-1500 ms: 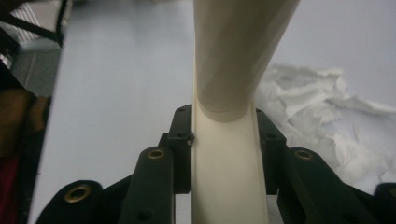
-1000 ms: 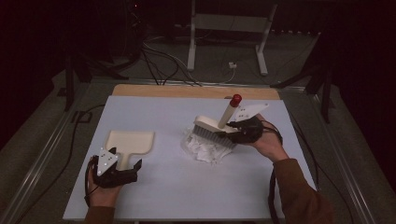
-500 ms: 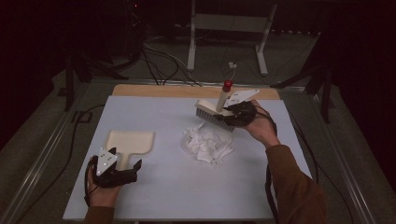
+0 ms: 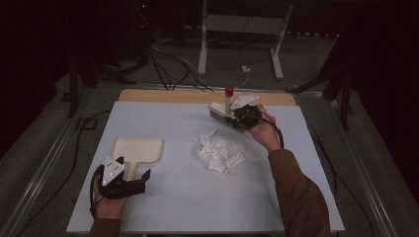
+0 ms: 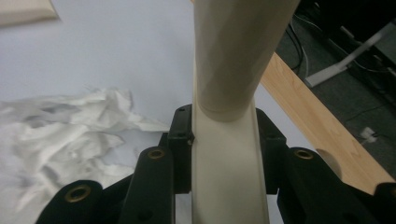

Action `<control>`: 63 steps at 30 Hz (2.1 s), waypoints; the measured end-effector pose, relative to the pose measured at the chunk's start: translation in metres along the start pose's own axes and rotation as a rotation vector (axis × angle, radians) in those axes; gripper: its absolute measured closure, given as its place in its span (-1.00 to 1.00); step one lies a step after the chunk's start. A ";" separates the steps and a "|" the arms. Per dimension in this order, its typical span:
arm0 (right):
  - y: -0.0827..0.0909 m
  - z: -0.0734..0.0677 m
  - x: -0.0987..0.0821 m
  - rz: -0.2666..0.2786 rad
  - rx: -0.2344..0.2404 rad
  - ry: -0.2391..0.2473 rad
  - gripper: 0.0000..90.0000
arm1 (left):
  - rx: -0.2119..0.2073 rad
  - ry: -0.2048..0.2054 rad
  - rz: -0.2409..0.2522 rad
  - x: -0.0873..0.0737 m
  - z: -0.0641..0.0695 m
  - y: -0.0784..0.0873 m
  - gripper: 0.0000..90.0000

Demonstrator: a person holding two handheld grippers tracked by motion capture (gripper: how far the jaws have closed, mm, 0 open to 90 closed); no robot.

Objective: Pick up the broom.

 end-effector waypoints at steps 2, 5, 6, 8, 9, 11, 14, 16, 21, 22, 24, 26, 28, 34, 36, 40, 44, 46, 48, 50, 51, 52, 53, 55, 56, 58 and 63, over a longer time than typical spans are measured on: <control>-0.006 0.000 0.000 -0.007 -0.022 0.026 0.49 | -0.002 0.001 0.001 0.000 0.000 0.000 -0.97; -0.015 0.000 -0.002 -0.013 -0.026 0.032 0.49 | -0.002 0.000 0.002 0.000 0.000 0.000 -0.97; -0.017 0.000 -0.003 -0.016 -0.025 0.036 0.49 | -0.003 0.002 0.002 0.000 0.000 0.000 -0.97; -0.022 -0.003 -0.006 -0.016 -0.007 0.037 0.49 | -0.003 0.002 0.000 0.000 0.000 0.000 -0.97; -0.023 -0.004 -0.008 -0.020 0.006 0.046 0.49 | -0.003 0.001 0.000 0.000 -0.001 0.000 -0.97; -0.026 -0.009 -0.011 -0.026 0.034 0.058 0.49 | -0.003 0.002 0.001 0.000 -0.001 0.000 -0.97; -0.027 -0.017 -0.015 -0.042 0.084 0.096 0.49 | -0.003 0.001 0.000 0.000 0.000 0.000 -0.97; -0.026 -0.023 -0.017 -0.049 0.115 0.118 0.49 | -0.002 0.002 0.001 0.000 0.000 0.000 -0.97; -0.019 -0.034 -0.020 -0.053 0.163 0.145 0.49 | -0.002 -0.002 0.000 0.000 0.001 0.000 -0.97; -0.018 -0.037 -0.021 -0.056 0.172 0.153 0.49 | -0.001 -0.001 0.000 0.000 0.001 0.000 -0.97; -0.014 -0.041 -0.023 -0.061 0.185 0.175 0.49 | -0.002 0.001 0.000 0.000 0.001 0.000 -0.97; -0.010 -0.045 -0.025 -0.067 0.195 0.189 0.49 | -0.001 0.001 0.001 0.000 0.001 0.000 -0.97; -0.004 -0.047 -0.027 -0.069 0.210 0.198 0.49 | -0.001 0.001 0.001 0.000 0.001 0.001 -0.97; 0.010 -0.056 -0.036 -0.080 0.261 0.229 0.49 | 0.000 0.002 0.001 0.001 0.001 0.000 -0.97; 0.013 -0.058 -0.038 -0.083 0.261 0.233 0.49 | -0.001 0.000 -0.001 0.001 0.002 0.000 -0.97; 0.018 -0.052 -0.034 -0.053 0.225 0.211 0.49 | -0.003 -0.002 -0.001 0.001 0.002 -0.001 -0.97; 0.025 -0.046 -0.026 -0.007 0.195 0.170 0.49 | -0.004 0.001 -0.002 0.000 0.002 -0.001 -0.97; 0.029 -0.044 -0.021 0.015 0.176 0.150 0.49 | -0.003 0.001 -0.003 0.000 0.002 -0.001 -0.97; 0.033 -0.043 -0.016 0.040 0.159 0.130 0.49 | -0.003 0.001 -0.002 0.000 0.001 -0.001 -0.97; 0.036 -0.043 -0.012 0.060 0.148 0.112 0.49 | -0.003 0.000 -0.003 0.000 0.001 -0.001 -0.97; 0.037 -0.042 -0.011 0.072 0.144 0.099 0.49 | -0.003 0.001 -0.003 0.000 0.001 -0.001 -0.97; 0.039 -0.043 -0.009 0.084 0.140 0.079 0.49 | -0.004 0.000 -0.005 0.000 0.001 -0.001 -0.97; 0.041 -0.043 -0.007 0.094 0.142 0.058 0.49 | -0.003 -0.001 -0.008 0.000 0.001 -0.002 -0.97; 0.043 -0.044 -0.004 0.100 0.142 -0.016 0.49 | -0.003 -0.002 -0.009 0.000 0.001 -0.002 -0.97; 0.044 -0.046 -0.002 0.098 0.146 -0.065 0.49 | -0.003 -0.003 -0.009 0.000 0.002 -0.002 -0.97; 0.045 -0.050 0.003 0.096 0.138 -0.154 0.49 | -0.003 -0.003 -0.007 0.000 0.002 -0.003 -0.97; 0.045 -0.070 0.020 0.117 0.131 -0.253 0.49 | -0.005 -0.008 -0.011 0.000 0.003 -0.003 -0.97</control>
Point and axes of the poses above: each handheld gripper's, and its own axes: y roughly backward along the jaws, x roughly out of its top, z roughly to its right, the point moved 7 cm from there along -y, roughly forward along the jaws, and after that the axes turned 7 degrees about -y, right-handed, at the moved point
